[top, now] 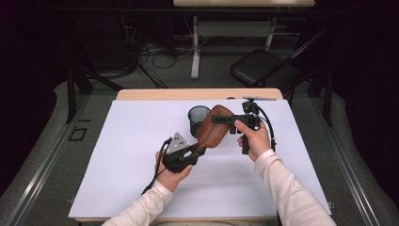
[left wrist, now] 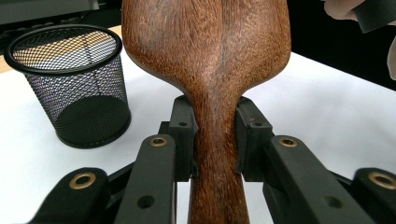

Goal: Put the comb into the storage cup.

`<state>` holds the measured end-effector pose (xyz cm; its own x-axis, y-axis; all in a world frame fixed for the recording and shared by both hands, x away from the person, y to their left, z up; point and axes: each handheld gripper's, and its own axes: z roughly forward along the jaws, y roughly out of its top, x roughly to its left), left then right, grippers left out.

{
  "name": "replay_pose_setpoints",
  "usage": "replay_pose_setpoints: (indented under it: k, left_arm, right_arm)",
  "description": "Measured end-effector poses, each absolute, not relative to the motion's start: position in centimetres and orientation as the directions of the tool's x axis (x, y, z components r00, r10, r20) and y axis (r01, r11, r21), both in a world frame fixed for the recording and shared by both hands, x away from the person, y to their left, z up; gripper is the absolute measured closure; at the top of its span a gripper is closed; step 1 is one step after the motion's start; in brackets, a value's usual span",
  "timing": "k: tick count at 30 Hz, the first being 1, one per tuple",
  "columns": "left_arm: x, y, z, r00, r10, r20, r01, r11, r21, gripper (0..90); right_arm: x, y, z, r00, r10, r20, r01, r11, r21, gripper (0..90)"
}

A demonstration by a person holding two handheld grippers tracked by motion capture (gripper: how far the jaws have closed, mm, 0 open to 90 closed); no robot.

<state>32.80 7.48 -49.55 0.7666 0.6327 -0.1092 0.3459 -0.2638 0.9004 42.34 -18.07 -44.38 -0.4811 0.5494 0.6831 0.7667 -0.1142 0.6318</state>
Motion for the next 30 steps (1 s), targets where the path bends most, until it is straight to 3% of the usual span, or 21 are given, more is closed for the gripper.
replay_pose_setpoints:
  k: [30]
  left_arm:
    - [33.12,7.56,-49.91,0.767,0.632,-0.111,0.353,-0.271,0.895,72.1]
  right_arm:
    - [42.55,-18.47,-44.98,-0.456,0.488,0.745,0.787,-0.170,0.593,44.4]
